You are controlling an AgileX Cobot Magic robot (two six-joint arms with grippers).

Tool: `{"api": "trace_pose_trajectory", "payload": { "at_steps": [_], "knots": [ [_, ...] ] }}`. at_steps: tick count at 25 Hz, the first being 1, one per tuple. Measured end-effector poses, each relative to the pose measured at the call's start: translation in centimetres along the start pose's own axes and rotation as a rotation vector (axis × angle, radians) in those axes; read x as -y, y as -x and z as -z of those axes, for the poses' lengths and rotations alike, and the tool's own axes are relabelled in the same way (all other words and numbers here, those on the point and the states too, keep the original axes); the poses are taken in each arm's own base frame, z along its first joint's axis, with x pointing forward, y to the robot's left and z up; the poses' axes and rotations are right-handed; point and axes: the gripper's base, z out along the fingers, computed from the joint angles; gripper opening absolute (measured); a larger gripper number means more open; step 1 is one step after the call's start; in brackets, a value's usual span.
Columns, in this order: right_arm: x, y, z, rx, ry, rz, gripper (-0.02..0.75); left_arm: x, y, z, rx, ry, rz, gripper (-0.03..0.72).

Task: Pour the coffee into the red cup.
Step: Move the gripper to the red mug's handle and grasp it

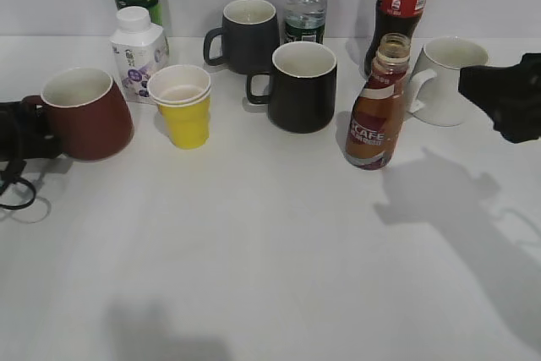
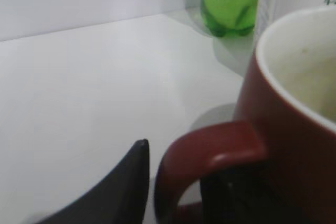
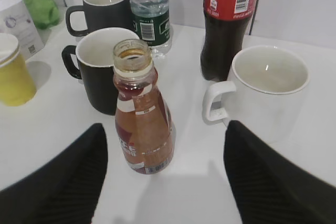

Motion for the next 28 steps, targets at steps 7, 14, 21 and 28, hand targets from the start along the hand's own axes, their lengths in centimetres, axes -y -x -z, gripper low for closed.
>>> {"api": "trace_pose_trajectory", "payload": {
  "at_steps": [7, 14, 21, 28],
  "knots": [
    [0.0, -0.3, -0.4, -0.020, 0.000, 0.007, 0.484, -0.3, 0.1, -1.3, 0.008, -0.004, -0.008, 0.186],
    [0.0, -0.3, -0.5, -0.022, 0.003, 0.037, 0.450, -0.6, 0.6, -2.4, 0.025, -0.005, -0.022, 0.060],
    [0.1, -1.7, -2.9, -0.074, -0.007, 0.030, 0.467, -0.6, 1.5, -1.5, -0.006, 0.002, -0.045, 0.060],
    [-1.7, -3.1, -5.5, -0.063, 0.109, 0.103, 0.559, 0.5, 4.8, 1.3, 0.006, -0.004, -0.087, 0.058]
  ]
}}
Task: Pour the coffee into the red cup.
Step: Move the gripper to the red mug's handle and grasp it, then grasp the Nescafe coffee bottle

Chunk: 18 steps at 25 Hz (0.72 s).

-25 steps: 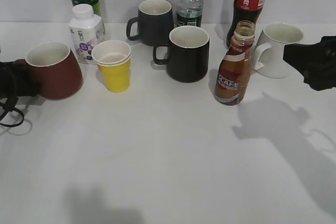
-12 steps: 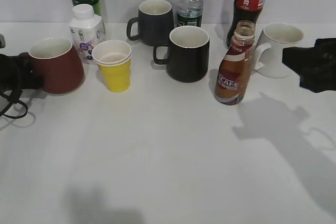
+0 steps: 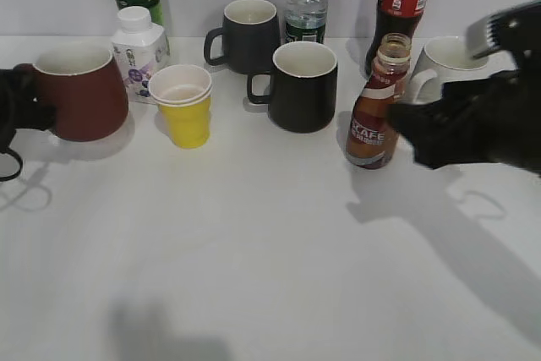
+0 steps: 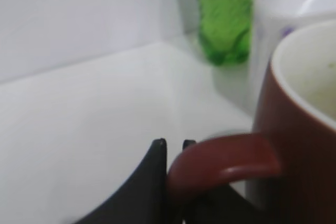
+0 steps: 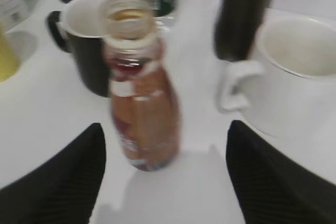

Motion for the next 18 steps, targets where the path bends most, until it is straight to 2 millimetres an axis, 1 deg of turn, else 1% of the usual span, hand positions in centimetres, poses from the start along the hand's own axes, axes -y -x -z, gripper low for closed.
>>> {"api": "trace_pose_trajectory", "payload": {
  "at_steps": [3, 6, 9, 12, 18],
  "knots": [
    [-0.3, -0.6, -1.0, -0.003, 0.024, -0.004, 0.568, 0.5, 0.5, 1.7, 0.004, 0.000, 0.024, 0.057],
    [-0.4, -1.2, -2.0, 0.002, 0.031, -0.021, 0.572, 0.8, 0.3, 3.6, -0.020, 0.007, 0.096, 0.057],
    [-0.3, -1.7, -2.9, 0.020, 0.026, -0.052, 0.594, 1.5, 0.5, 5.1, -0.009, -0.004, 0.124, 0.057],
    [-0.1, -2.2, -3.8, 0.045, 0.009, -0.073, 0.605, 2.7, 0.6, 5.7, -0.017, -0.042, 0.117, 0.057],
    [-0.1, -3.8, -5.7, 0.083, 0.008, -0.075, 0.608, 5.8, 0.7, 6.0, -0.039, -0.154, 0.088, 0.057]
  ]
}}
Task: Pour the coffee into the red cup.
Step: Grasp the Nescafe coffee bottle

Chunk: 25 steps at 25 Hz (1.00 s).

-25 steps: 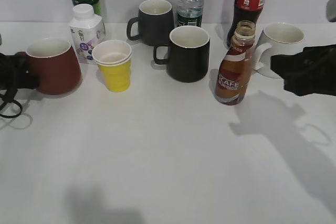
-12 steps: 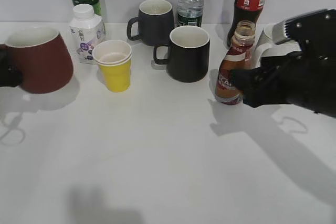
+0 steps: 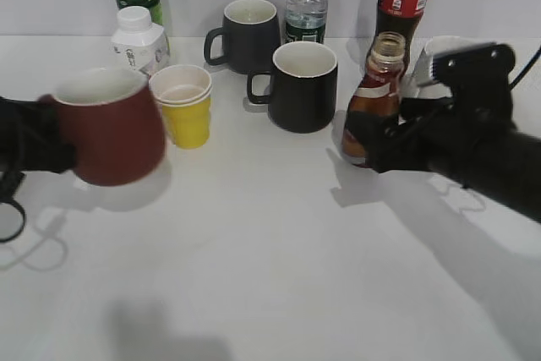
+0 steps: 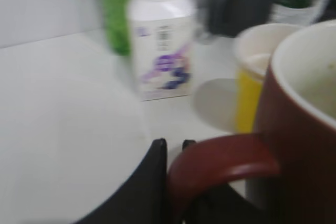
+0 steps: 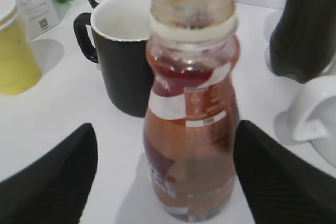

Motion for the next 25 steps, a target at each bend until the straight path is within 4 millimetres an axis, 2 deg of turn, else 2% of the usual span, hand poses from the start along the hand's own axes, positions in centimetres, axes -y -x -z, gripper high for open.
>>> {"api": "trace_pose_trajectory", "payload": {
  "at_steps": [7, 15, 17, 21, 25],
  "knots": [
    [0.6, -2.3, -2.7, -0.011, -0.040, -0.014, 0.608, 3.0, 0.1, -0.1, 0.004, -0.117, -0.043, 0.057],
    [0.9, -2.0, -5.5, 0.032, -0.054, 0.031, 0.603, 4.8, 0.1, 0.0, 0.005, -0.185, -0.069, 0.057],
    [0.9, -2.0, -5.9, 0.035, -0.054, 0.032, 0.585, 5.0, 0.1, 0.0, 0.005, -0.194, -0.072, 0.057],
    [0.9, -2.0, -6.4, 0.038, -0.054, 0.035, 0.501, 5.6, -0.3, -0.3, -0.004, -0.226, -0.092, 0.057],
    [0.9, -2.0, -6.4, 0.039, -0.054, 0.040, 0.501, 6.7, -0.6, -1.3, -0.026, -0.275, -0.126, 0.057]
  ]
}}
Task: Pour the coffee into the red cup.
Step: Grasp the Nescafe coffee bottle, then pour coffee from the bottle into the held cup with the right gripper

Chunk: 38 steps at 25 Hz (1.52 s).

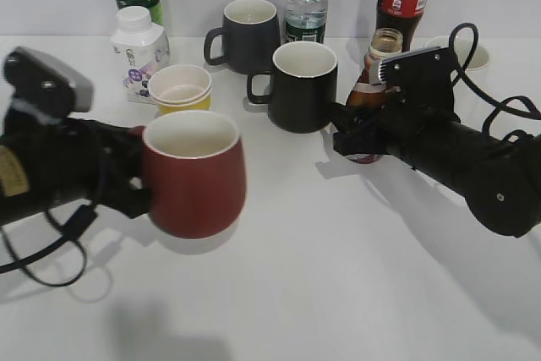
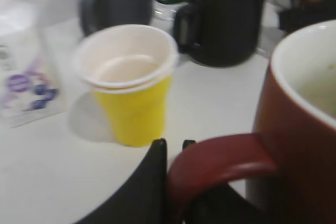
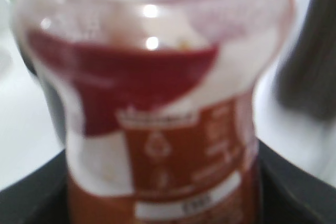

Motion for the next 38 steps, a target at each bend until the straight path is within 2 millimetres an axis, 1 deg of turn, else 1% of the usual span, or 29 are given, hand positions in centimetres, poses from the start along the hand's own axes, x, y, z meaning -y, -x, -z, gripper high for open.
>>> {"api": "trace_pose_trajectory", "payload": {
  "at_steps": [4, 6, 10, 14, 17, 21, 24, 27, 31, 38],
  "knots": [
    [0.0, 0.7, 0.3, 0.002, -0.001, 0.032, 0.501, 0.4, 0.4, -1.8, 0.003, -0.032, -0.019, 0.057],
    [-0.1, 2.1, 0.8, 0.042, 0.002, 0.107, 0.501, 0.4, 0.8, -2.7, 0.013, -0.057, -0.050, 0.057],
    [-0.5, 4.9, 1.8, 0.142, 0.029, 0.318, 0.501, 0.4, 1.6, -4.5, 0.044, -0.084, -0.084, 0.057],
    [-1.3, 6.7, 1.4, 0.209, 0.097, 0.444, 0.501, 0.4, 2.6, -5.9, 0.079, -0.109, -0.124, 0.057],
    [-2.1, 7.5, 0.8, 0.215, 0.183, 0.565, 0.501, 0.5, 2.8, -6.3, 0.085, -0.131, -0.160, 0.057],
    [-2.7, 8.0, 0.6, 0.251, 0.232, 0.739, 0.501, 0.7, 2.7, -6.3, 0.088, -0.153, -0.186, 0.057],
    [-2.9, 8.1, 0.6, 0.277, 0.225, 0.906, 0.501, 0.8, 2.7, -6.3, 0.086, -0.165, -0.203, 0.057],
    [-2.9, 8.1, 0.6, 0.294, 0.212, 1.028, 0.501, 0.8, 2.7, -6.3, 0.086, -0.170, -0.210, 0.057],
    [-2.9, 8.1, 0.6, 0.308, 0.199, 1.138, 0.501, 1.1, 2.6, -6.3, 0.082, -0.193, -0.241, 0.056],
    [-2.9, 8.1, 0.6, 0.326, 0.186, 1.247, 0.501, 1.3, 2.7, -6.2, 0.101, -0.218, -0.265, 0.056]
  ]
}}
